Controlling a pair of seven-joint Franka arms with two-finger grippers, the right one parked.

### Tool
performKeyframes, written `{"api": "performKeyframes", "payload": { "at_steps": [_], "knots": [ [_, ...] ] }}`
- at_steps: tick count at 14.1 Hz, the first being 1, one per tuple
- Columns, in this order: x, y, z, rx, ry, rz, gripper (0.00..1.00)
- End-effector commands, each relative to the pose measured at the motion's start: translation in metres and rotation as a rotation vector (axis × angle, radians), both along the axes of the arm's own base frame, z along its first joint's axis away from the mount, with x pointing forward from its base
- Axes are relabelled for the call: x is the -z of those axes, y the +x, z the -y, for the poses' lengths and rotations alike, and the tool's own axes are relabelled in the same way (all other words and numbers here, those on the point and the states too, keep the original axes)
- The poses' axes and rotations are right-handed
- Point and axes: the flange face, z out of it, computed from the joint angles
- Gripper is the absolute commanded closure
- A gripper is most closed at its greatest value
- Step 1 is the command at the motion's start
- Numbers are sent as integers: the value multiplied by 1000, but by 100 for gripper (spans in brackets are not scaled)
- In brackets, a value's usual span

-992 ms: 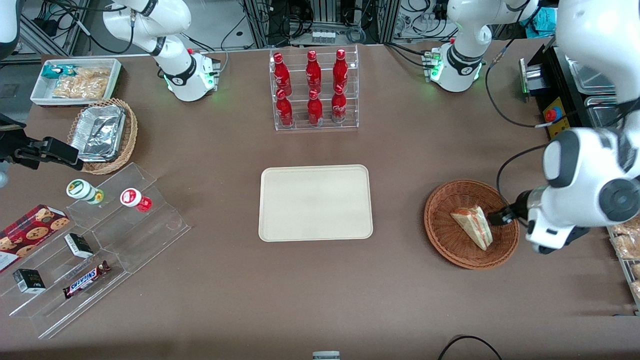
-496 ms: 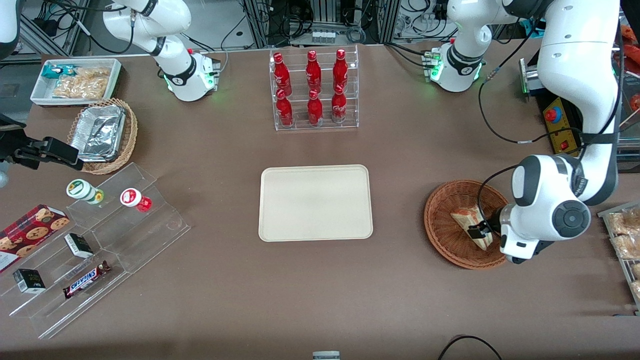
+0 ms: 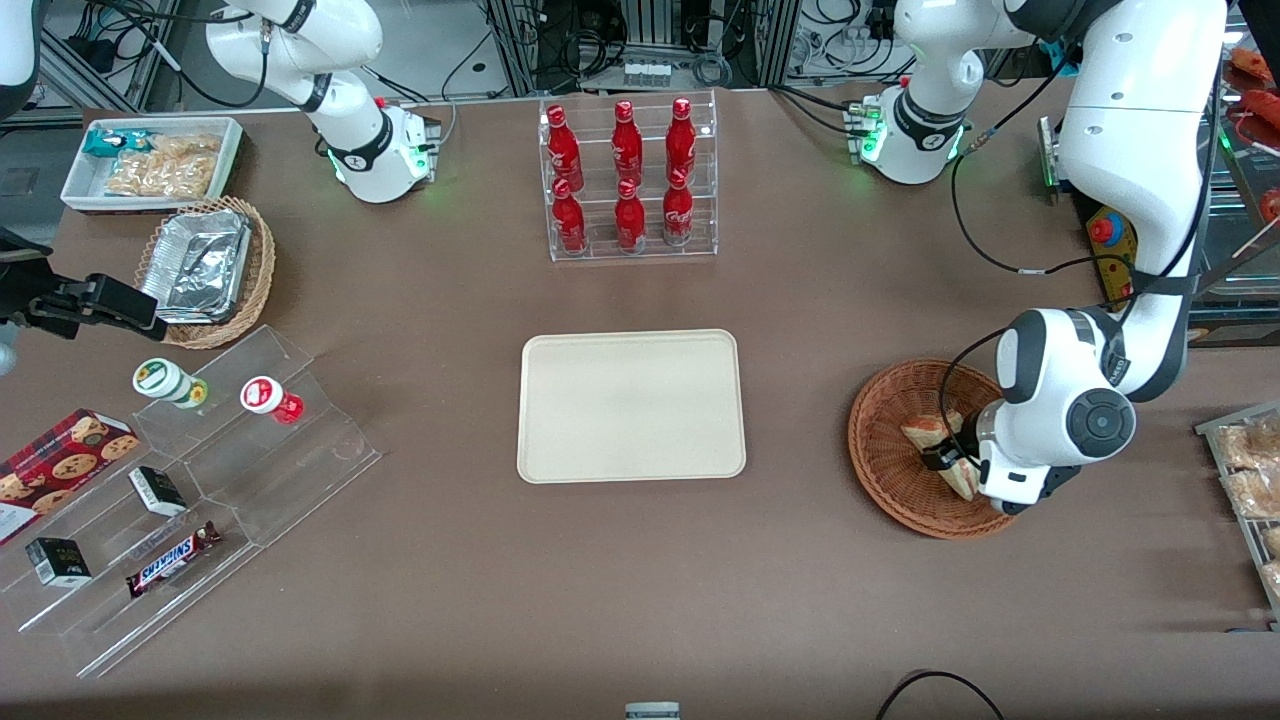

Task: Place sandwich from basket to tray
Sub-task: 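Close the left gripper on the wrapped sandwich and lift it, then carry the sandwich with the left gripper over the cream tray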

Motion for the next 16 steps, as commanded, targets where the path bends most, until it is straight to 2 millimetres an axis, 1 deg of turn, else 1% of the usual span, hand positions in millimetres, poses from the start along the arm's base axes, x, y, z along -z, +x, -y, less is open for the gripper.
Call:
{"api": "performKeyframes", "payload": {
  "at_steps": [1, 2, 3, 5, 6, 7, 8, 9, 10, 11, 12, 13, 14, 16],
  "knots": [
    [-11, 2, 4, -48, 8, 22, 74],
    [-19, 5, 5, -51, 7, 36, 77],
    [-35, 10, 18, -37, -2, 58, 79],
    [-63, 16, 48, -26, -5, 51, 79],
    [-84, 18, 78, -4, -1, 41, 79],
    [-98, 18, 105, 8, 5, 28, 79],
    [-111, 14, 143, 23, 12, 27, 79],
    [-115, 11, 176, 34, 15, 32, 79],
    [-111, 1, 216, 54, 18, 33, 79],
    [-106, -10, 251, 90, 19, 33, 78],
    [-99, -21, 289, 143, 14, 35, 78],
    [-89, -27, 316, 181, 9, 34, 78],
    [-80, -31, 339, 217, 2, 38, 78],
    [-66, -50, 388, 305, -5, 41, 78]
  ]
}}
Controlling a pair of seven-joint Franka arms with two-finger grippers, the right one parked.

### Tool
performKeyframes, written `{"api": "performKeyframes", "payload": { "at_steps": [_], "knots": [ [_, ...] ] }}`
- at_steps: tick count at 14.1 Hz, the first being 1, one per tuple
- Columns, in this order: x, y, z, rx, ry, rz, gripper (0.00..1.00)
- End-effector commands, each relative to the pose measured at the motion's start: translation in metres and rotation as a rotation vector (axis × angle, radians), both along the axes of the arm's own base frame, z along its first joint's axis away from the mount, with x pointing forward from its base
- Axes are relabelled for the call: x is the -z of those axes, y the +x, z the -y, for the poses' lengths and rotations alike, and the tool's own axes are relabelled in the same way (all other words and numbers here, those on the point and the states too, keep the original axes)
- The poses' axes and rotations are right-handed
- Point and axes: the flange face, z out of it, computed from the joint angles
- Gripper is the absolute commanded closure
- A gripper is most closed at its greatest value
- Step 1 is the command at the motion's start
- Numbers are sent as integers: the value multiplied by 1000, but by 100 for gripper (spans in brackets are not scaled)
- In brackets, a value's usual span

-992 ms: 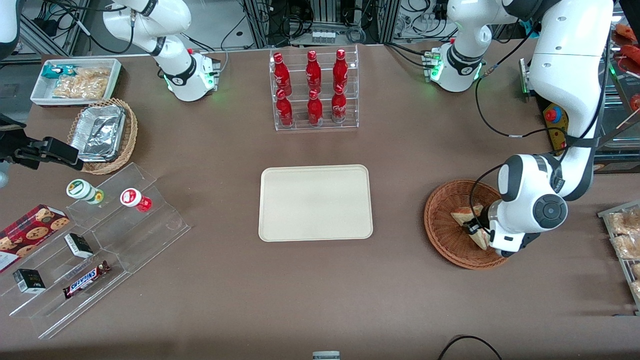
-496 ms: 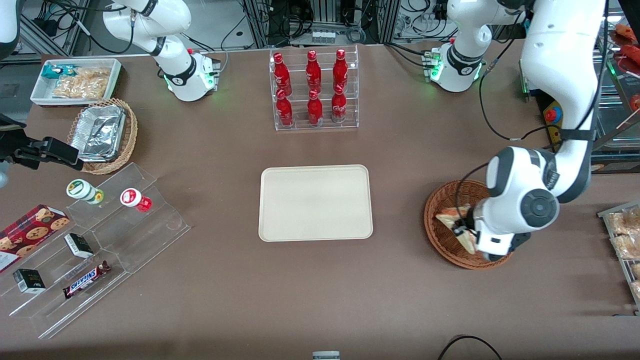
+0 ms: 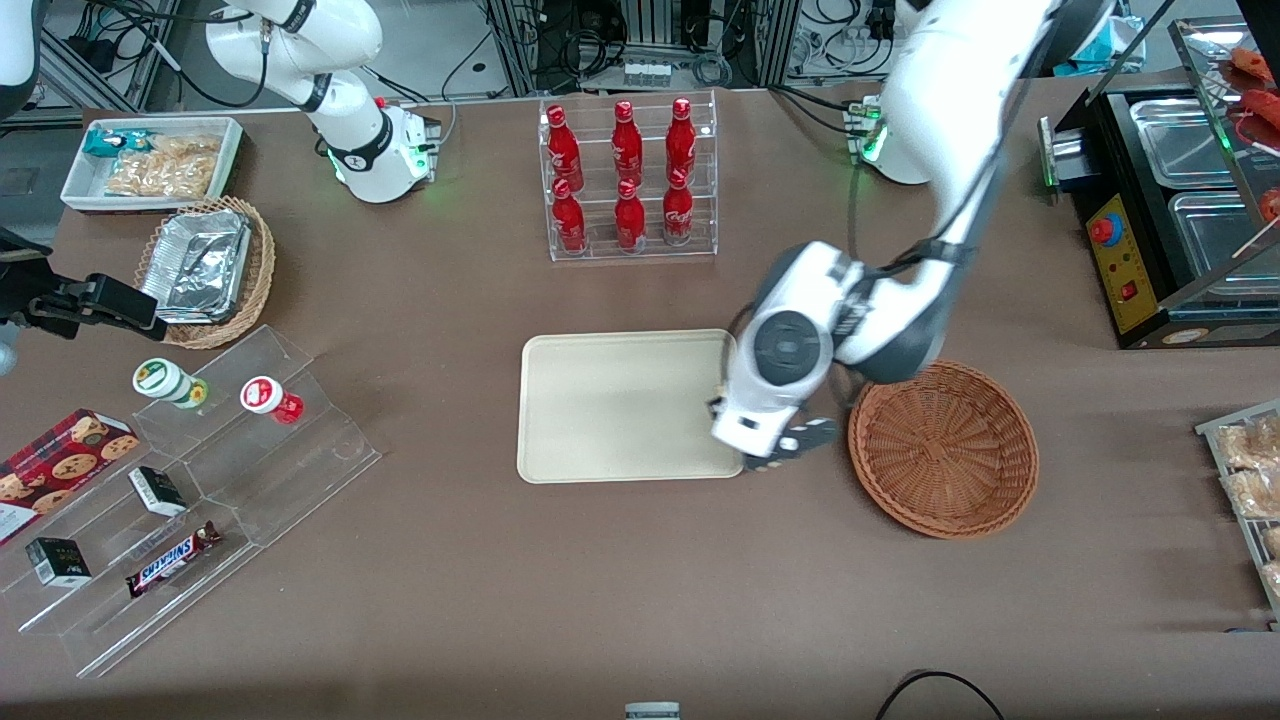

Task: Place sandwich from basket to tray
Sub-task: 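Carry the sandwich with the left gripper over the cream tray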

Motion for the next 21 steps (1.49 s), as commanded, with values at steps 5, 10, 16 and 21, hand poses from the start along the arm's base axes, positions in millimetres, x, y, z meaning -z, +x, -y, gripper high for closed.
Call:
{"api": "performKeyframes", "payload": {
  "at_steps": [5, 10, 16, 21],
  "knots": [
    [47, -39, 97, 247, -24, -19, 78],
    [72, -58, 122, 322, -45, -33, 77],
    [91, -64, 130, 376, -56, -29, 72],
    [60, -61, 129, 369, -73, -12, 0]
  ]
}}
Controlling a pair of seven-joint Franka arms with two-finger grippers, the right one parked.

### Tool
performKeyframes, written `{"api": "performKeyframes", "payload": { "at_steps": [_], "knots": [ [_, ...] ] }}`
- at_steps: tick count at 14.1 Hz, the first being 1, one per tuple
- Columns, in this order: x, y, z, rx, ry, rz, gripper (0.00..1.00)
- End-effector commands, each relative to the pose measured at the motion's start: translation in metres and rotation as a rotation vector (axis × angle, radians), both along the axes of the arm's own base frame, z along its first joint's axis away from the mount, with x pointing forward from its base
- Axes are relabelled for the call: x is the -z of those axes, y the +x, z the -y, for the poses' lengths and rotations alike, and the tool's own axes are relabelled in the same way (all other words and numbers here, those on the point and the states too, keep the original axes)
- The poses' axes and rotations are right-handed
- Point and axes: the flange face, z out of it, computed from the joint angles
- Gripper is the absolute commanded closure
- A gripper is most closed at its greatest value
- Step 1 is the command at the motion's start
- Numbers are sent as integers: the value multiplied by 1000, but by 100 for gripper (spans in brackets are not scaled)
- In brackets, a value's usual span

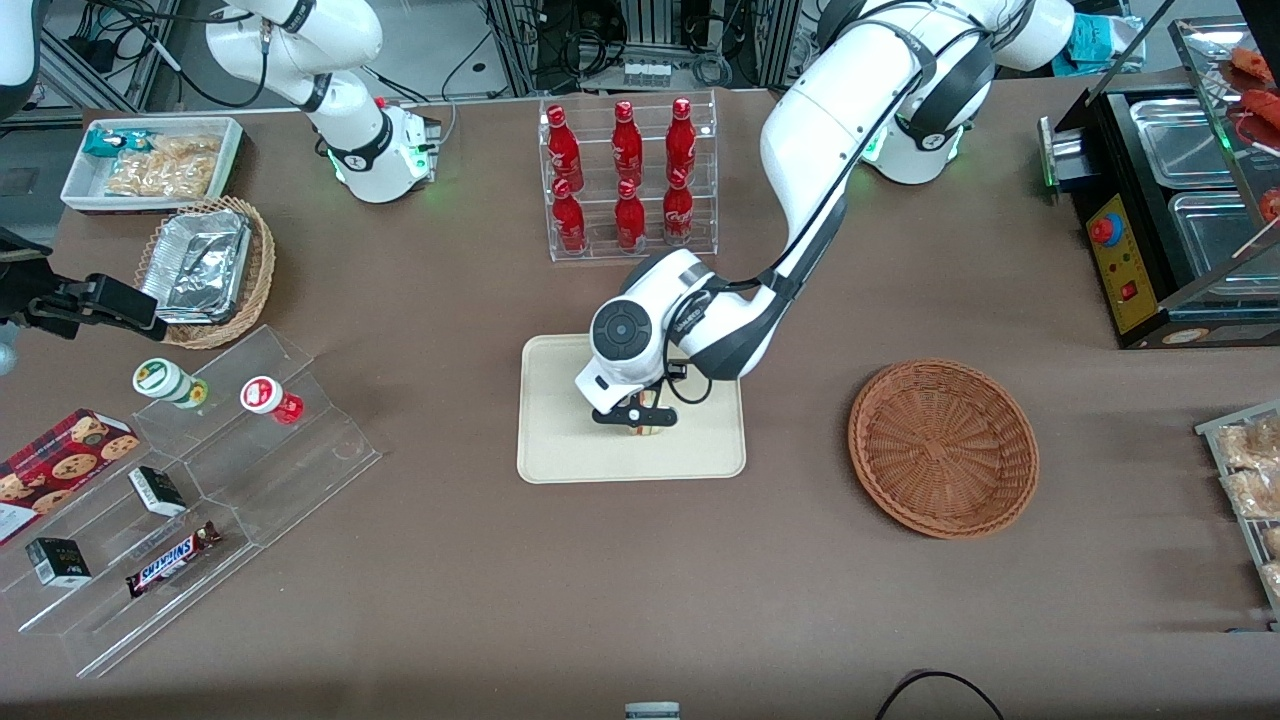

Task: Place sandwich from basket to tray
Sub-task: 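Lower the sandwich onto the tray and open the left gripper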

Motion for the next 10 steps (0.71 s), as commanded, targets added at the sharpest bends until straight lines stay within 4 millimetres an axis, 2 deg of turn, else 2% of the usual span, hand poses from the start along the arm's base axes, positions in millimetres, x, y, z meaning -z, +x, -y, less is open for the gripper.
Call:
{"api": "performKeyframes", "payload": {
  "at_steps": [1, 3, 4, 6, 7, 8, 9, 10],
  "knots": [
    [-37, 5, 1, 6, -10, 23, 0],
    [-85, 12, -10, -4, -13, 56, 0],
    [-106, 25, -31, -29, 1, 47, 0],
    [-152, 53, -86, -93, 21, 28, 0],
    [-168, 54, -100, -97, 26, 29, 0],
    [-185, 56, -126, -95, 25, 38, 0],
    [-198, 62, -160, -98, 27, 38, 0],
    [-212, 59, -186, -85, 30, 37, 0]
  ]
}}
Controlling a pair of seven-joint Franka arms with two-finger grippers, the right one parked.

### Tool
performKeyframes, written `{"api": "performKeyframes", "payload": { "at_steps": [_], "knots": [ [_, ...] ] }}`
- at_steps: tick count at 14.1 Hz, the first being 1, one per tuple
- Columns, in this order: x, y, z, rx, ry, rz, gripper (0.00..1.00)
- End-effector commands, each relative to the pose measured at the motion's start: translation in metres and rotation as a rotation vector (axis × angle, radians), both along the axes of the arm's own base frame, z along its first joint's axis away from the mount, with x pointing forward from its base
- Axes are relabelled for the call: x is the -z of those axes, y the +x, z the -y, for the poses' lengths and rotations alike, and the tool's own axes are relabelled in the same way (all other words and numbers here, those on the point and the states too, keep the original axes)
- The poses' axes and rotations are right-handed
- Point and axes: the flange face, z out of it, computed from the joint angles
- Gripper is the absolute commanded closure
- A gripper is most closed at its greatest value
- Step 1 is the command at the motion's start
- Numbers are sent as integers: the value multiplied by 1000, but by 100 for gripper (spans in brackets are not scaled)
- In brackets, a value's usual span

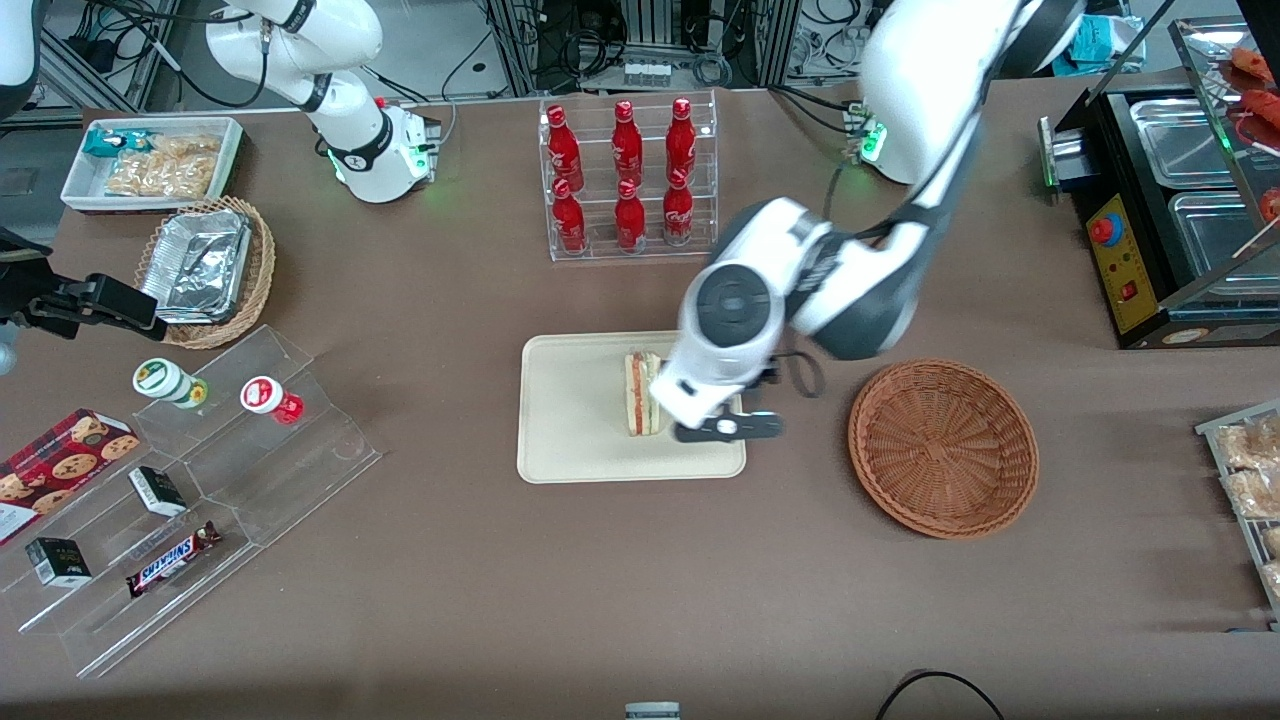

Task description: Place sandwich from basket to tray

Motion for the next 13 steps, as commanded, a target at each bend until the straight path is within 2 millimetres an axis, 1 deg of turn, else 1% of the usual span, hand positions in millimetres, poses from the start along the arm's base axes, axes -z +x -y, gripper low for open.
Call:
{"api": "performKeyframes", "payload": {
  "at_steps": [1, 3, 4, 7, 9, 10, 11, 12, 13],
  "knots": [
    [-31, -23, -63, 25, 24, -11, 0],
    [-52, -28, -115, -17, 37, -2, 0],
    [-61, -35, -134, -26, 42, 0, 0],
    [-81, -45, -198, -31, 56, -12, 0],
    [-102, -48, -245, -2, 50, -41, 0],
    [-115, -51, -266, 16, 42, -50, 0],
    [-128, -52, -284, 20, 33, -44, 0],
    [-136, -54, -296, 20, 30, -41, 0],
    [-144, -55, -303, 13, 29, -38, 0]
  ]
}}
